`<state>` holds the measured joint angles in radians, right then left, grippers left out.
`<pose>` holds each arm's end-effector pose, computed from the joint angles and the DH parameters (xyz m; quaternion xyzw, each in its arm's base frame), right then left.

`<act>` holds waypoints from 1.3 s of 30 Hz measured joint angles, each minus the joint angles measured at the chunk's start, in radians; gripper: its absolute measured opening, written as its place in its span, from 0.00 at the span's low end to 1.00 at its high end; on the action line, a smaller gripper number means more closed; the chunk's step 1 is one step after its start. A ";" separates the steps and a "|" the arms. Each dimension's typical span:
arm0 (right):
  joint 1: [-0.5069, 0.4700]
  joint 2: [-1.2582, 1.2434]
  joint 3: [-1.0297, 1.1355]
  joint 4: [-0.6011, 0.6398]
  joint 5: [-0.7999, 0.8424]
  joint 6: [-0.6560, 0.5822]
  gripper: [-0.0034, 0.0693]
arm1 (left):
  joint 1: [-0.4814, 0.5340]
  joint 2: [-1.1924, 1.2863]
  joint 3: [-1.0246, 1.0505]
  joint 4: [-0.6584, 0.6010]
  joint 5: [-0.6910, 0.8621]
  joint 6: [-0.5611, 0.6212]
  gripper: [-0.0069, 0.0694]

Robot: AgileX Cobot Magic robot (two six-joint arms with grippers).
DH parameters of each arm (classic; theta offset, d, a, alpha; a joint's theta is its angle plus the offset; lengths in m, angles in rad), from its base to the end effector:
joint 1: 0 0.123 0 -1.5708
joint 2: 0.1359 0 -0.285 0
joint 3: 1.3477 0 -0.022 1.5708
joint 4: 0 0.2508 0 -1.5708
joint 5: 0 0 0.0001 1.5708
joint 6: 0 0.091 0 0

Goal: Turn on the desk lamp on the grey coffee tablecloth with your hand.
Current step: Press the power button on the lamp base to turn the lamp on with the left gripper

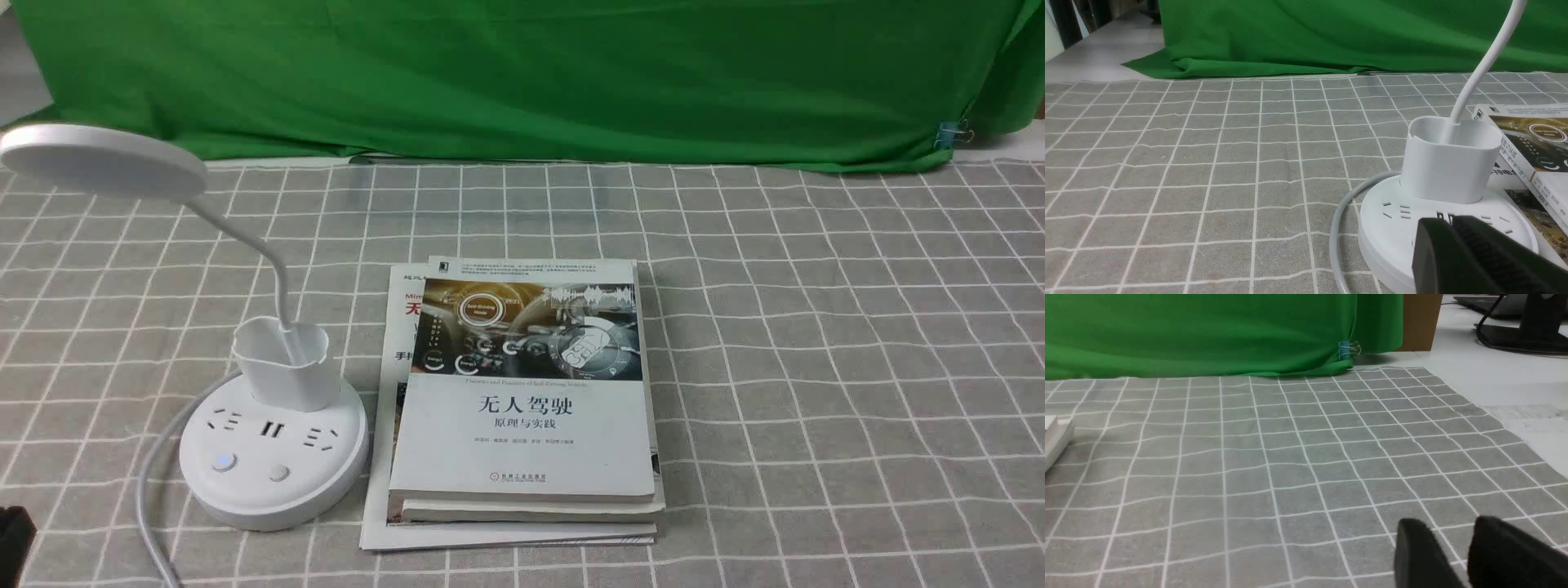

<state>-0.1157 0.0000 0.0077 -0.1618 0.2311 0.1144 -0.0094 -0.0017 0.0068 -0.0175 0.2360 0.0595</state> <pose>0.0550 -0.0098 0.1899 0.0395 0.7566 -0.0657 0.6494 0.0556 -0.0009 0.1896 0.0210 0.7591 0.0092 0.6506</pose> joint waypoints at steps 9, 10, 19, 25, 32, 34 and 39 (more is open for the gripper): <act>0.000 0.000 0.000 0.000 0.000 0.000 0.38 | 0.000 0.000 0.000 0.000 0.000 0.000 0.12; 0.000 0.000 0.000 0.000 0.000 0.000 0.38 | 0.000 0.000 0.000 0.000 0.000 0.000 0.12; 0.000 0.000 0.000 0.000 0.000 0.000 0.38 | 0.000 0.000 0.000 0.000 0.000 0.000 0.13; 0.000 0.000 0.000 0.000 0.000 0.000 0.38 | 0.000 0.000 0.000 0.003 -0.004 0.000 0.14; 0.000 0.000 0.000 0.000 0.000 0.000 0.38 | 0.000 0.000 0.000 0.004 -0.139 0.000 0.14; 0.000 0.000 0.000 0.000 0.000 0.000 0.38 | 0.000 0.000 0.000 0.004 -0.197 0.000 0.14; 0.000 0.000 0.000 0.000 0.000 0.000 0.38 | 0.000 0.000 0.000 0.004 -0.297 0.000 0.14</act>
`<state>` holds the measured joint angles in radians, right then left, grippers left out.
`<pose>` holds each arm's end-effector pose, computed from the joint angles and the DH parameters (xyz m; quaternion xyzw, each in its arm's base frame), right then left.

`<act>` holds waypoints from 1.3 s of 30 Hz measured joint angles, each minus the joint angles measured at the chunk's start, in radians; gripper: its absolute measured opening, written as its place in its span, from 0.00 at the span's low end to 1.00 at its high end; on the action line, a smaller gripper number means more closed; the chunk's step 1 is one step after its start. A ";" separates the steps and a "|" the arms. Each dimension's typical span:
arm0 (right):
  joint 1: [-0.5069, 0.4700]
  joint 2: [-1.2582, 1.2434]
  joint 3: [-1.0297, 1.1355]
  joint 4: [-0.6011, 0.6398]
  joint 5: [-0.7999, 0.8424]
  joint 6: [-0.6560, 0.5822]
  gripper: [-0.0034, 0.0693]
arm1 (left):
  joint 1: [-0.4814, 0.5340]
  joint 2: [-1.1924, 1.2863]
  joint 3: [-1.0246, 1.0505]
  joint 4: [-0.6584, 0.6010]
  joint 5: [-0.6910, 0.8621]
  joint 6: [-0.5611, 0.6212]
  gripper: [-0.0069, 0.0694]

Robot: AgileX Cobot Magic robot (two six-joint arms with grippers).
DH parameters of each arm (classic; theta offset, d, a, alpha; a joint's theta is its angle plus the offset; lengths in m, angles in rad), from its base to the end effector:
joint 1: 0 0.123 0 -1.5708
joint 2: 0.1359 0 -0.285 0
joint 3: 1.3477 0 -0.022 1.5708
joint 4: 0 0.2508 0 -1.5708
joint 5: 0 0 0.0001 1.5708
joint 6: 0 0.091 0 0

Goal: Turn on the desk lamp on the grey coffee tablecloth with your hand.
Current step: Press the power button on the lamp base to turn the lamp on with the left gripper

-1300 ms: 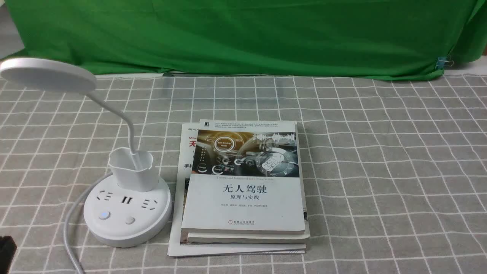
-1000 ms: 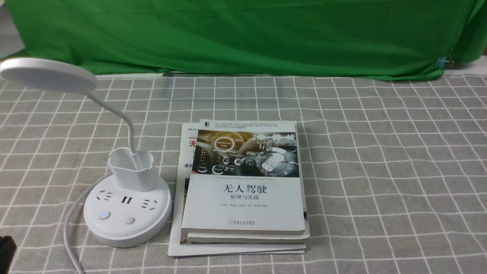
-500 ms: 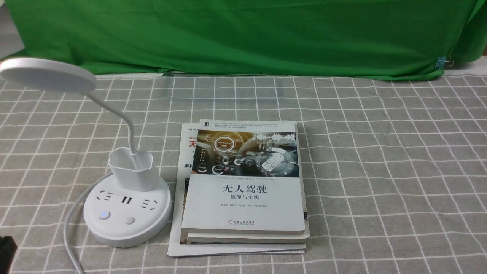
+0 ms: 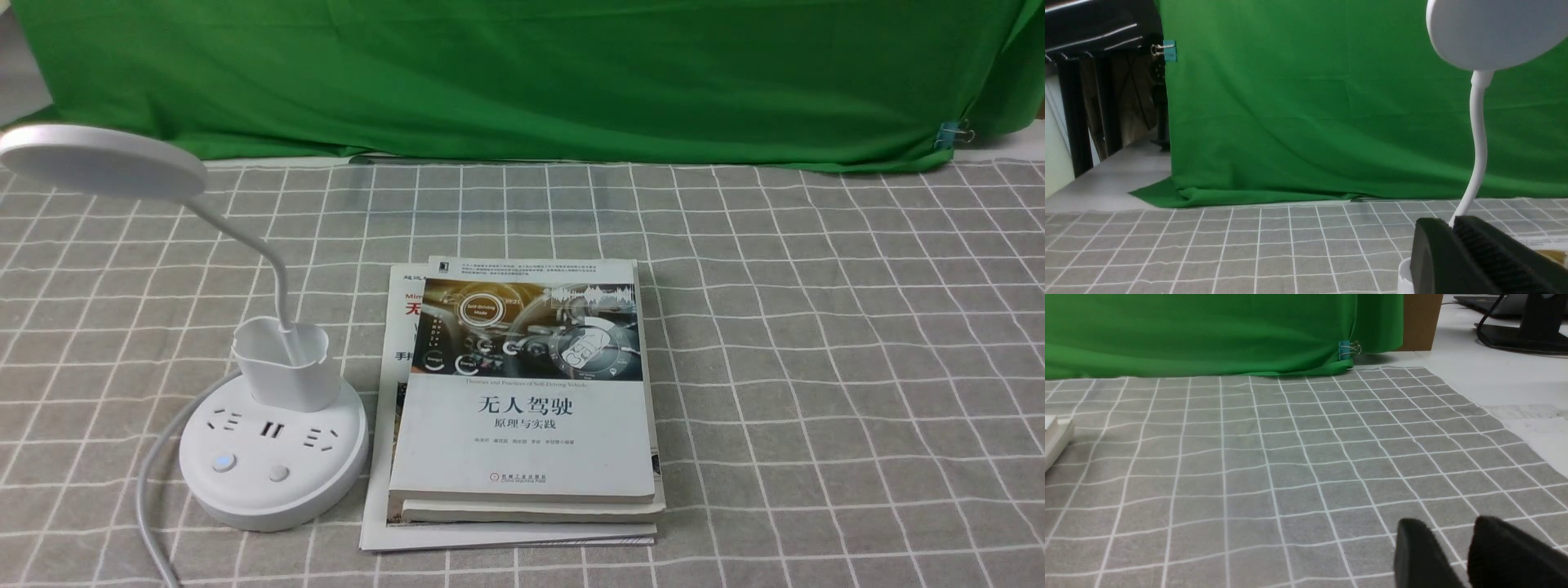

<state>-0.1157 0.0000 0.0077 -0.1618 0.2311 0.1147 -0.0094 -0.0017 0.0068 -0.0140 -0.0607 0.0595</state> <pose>0.0550 -0.0098 0.1899 0.0396 0.7566 -0.0656 0.6494 0.0558 -0.0004 0.2165 0.0177 0.6546 0.0139 0.7556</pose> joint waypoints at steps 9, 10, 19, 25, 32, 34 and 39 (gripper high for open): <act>0.000 0.000 0.000 0.000 0.000 0.000 0.38 | 0.000 0.000 0.000 -0.061 -0.092 -0.090 0.14; 0.000 0.000 0.000 0.000 0.000 0.000 0.38 | 0.000 0.000 0.000 -0.080 -0.126 -0.121 0.14; 0.000 0.000 0.000 0.000 0.000 0.000 0.38 | 0.000 0.105 -0.316 -0.026 0.102 -0.186 0.14; 0.000 0.000 0.000 0.000 0.000 0.000 0.38 | 0.000 0.340 -0.511 -0.021 0.463 -0.188 0.15; 0.000 0.000 0.000 0.000 0.000 0.000 0.38 | 0.000 0.561 -0.515 -0.030 0.574 -0.185 0.15; 0.000 0.000 0.000 0.000 0.000 0.000 0.38 | 0.000 0.627 -0.511 -0.069 0.574 -0.179 0.15; 0.000 0.000 0.000 0.000 0.000 0.000 0.38 | 0.000 0.811 -0.511 -0.162 0.626 -0.040 0.15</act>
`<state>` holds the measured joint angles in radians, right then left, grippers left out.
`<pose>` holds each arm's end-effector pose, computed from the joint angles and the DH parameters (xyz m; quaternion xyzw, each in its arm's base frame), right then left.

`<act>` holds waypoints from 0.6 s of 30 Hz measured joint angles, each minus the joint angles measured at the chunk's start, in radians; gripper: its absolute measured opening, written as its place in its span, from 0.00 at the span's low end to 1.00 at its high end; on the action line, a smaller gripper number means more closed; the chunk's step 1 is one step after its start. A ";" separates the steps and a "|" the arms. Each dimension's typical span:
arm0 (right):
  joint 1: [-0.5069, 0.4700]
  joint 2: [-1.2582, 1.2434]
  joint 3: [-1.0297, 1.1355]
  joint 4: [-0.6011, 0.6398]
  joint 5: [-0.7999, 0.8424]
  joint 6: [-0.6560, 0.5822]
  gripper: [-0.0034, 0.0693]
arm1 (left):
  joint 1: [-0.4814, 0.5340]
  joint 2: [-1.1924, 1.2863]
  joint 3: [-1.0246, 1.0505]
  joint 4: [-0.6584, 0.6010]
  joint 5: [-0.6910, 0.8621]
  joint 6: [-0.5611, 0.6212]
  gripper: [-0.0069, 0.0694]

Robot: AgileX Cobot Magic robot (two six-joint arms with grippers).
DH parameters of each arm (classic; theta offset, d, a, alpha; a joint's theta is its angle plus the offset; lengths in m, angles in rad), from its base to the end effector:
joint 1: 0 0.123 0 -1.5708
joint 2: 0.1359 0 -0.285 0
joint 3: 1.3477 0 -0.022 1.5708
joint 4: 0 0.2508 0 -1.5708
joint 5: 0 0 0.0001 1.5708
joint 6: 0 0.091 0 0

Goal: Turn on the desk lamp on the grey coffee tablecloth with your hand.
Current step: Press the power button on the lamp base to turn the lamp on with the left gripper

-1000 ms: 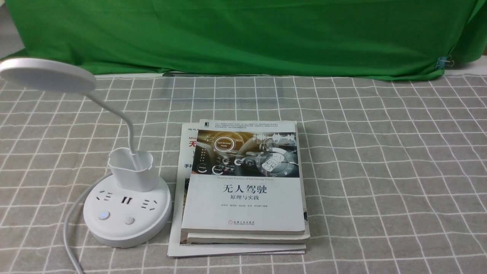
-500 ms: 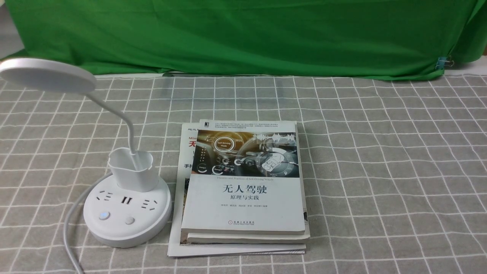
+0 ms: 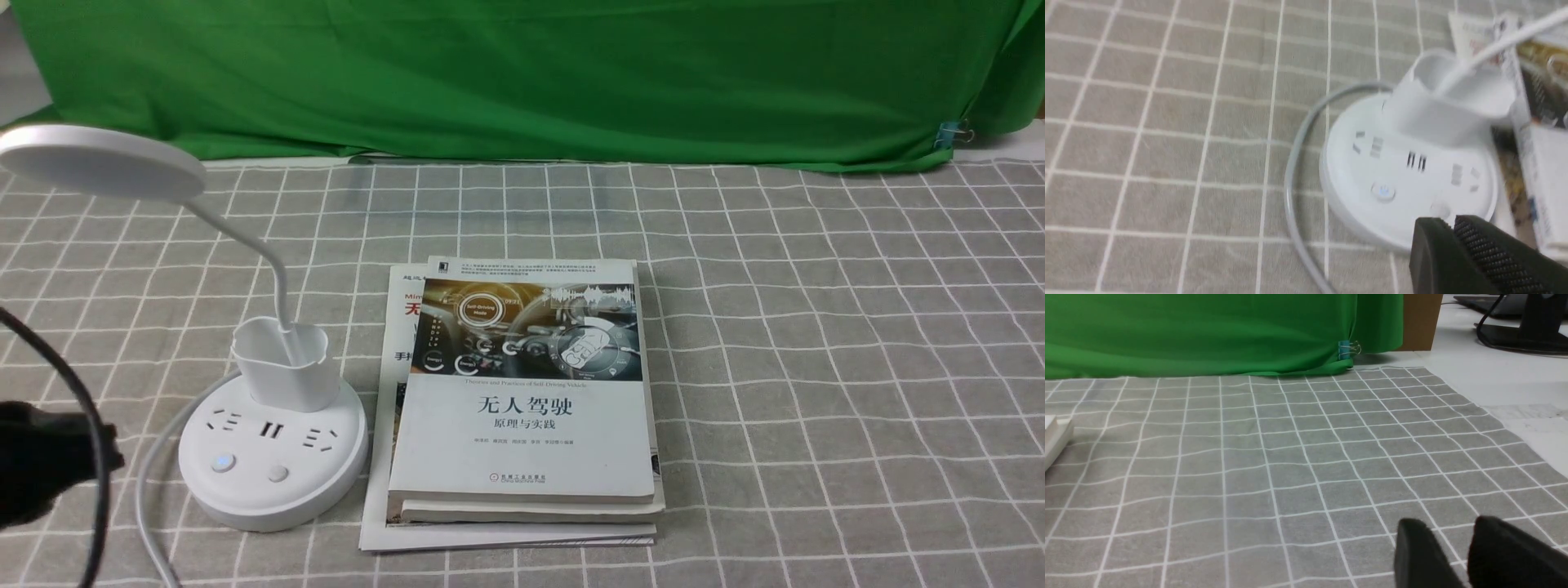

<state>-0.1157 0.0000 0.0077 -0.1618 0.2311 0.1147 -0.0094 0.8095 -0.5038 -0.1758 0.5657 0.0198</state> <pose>0.0550 -0.0098 0.1899 0.0396 0.7566 -0.0656 0.6494 0.1472 -0.0099 0.2576 -0.0370 0.9207 -0.0699 0.3821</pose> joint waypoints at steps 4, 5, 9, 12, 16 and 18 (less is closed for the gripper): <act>0.000 0.000 0.000 0.000 0.000 0.000 0.38 | -0.006 0.174 -0.061 -0.120 0.099 0.171 0.15; 0.000 0.000 0.000 0.000 0.000 0.000 0.38 | -0.007 0.174 -0.065 -0.120 0.102 0.171 0.15; 0.000 0.000 0.000 0.000 0.000 0.000 0.38 | -0.088 0.293 -0.111 -0.107 0.101 0.191 0.16; 0.000 0.000 0.000 0.000 0.000 0.000 0.38 | -0.174 0.358 -0.134 -0.048 0.086 0.132 0.16; 0.000 0.000 0.000 0.000 0.000 0.000 0.38 | -0.245 0.464 -0.163 0.087 0.029 0.012 0.16; 0.000 0.000 0.000 0.000 0.000 0.000 0.38 | -0.249 0.500 -0.166 0.116 -0.009 0.001 0.16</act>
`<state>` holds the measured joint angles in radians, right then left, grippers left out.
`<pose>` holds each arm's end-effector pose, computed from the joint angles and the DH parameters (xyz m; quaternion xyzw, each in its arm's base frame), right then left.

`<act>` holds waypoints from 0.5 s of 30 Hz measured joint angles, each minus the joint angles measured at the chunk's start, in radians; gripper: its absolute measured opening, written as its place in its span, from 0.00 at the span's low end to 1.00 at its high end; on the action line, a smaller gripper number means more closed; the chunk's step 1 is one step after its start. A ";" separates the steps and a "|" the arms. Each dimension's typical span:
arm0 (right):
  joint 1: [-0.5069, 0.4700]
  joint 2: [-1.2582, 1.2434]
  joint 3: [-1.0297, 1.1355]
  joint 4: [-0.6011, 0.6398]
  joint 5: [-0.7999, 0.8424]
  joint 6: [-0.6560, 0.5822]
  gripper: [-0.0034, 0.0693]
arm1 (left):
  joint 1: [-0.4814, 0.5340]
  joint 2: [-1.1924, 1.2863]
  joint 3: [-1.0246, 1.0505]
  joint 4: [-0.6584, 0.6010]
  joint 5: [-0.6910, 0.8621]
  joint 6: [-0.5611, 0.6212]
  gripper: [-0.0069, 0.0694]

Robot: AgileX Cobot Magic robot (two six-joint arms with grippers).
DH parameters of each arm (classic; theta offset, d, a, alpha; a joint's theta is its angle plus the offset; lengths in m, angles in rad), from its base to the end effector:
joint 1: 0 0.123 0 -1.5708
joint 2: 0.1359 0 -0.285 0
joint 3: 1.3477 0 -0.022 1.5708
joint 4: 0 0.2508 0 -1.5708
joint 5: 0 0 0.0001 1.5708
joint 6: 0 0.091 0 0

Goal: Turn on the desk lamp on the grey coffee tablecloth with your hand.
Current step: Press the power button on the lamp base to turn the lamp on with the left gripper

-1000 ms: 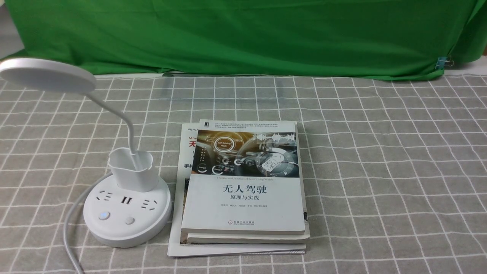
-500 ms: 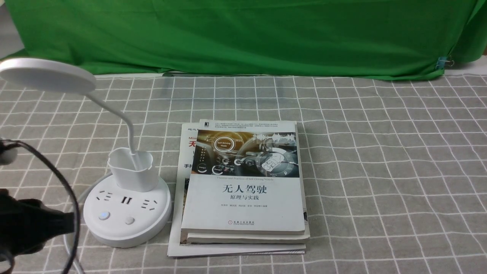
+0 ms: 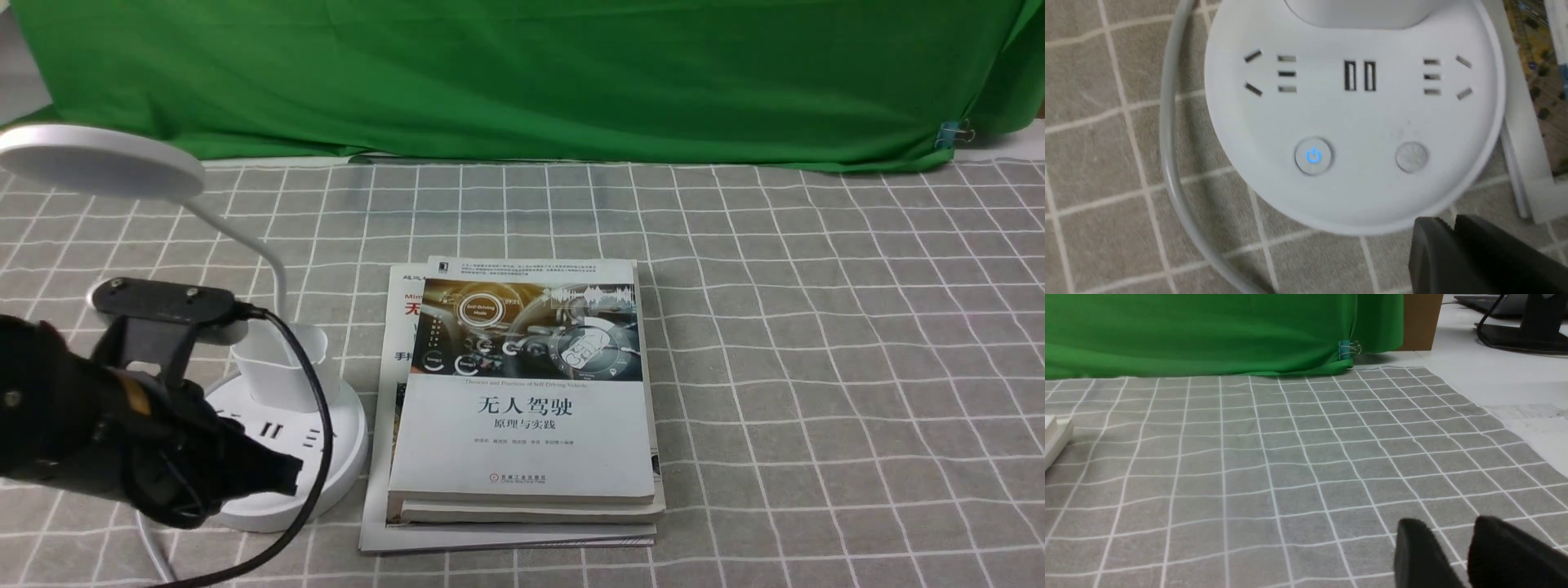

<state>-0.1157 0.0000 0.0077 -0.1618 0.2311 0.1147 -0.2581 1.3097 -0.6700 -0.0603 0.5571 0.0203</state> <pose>0.0550 -0.0098 0.1899 0.0396 0.7566 -0.0656 0.6494 0.2215 -0.0615 0.2114 0.1140 0.9666 -0.0483 0.2243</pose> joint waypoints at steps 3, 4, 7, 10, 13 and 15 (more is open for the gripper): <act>0.000 0.000 0.000 0.000 0.000 0.000 0.38 | -0.001 0.049 -0.001 0.017 -0.056 -0.009 0.16; 0.000 0.000 0.000 0.000 0.000 0.000 0.38 | -0.001 0.058 -0.001 0.019 -0.068 -0.009 0.16; 0.000 0.000 0.000 0.000 0.000 0.000 0.38 | -0.002 0.103 -0.001 0.024 -0.096 -0.004 0.16; 0.000 0.000 0.000 0.000 0.000 0.000 0.38 | -0.002 0.129 -0.001 0.024 -0.116 0.005 0.13; 0.000 0.000 0.000 0.000 0.000 -0.001 0.38 | -0.002 0.135 -0.002 0.024 -0.131 0.009 0.11; 0.000 0.000 0.000 0.000 0.000 0.000 0.38 | -0.002 0.135 -0.006 0.024 -0.133 0.009 0.11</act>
<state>-0.1157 0.0000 0.0077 -0.1618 0.2311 0.1146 -0.2598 1.4447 -0.6764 -0.0361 0.4239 0.0290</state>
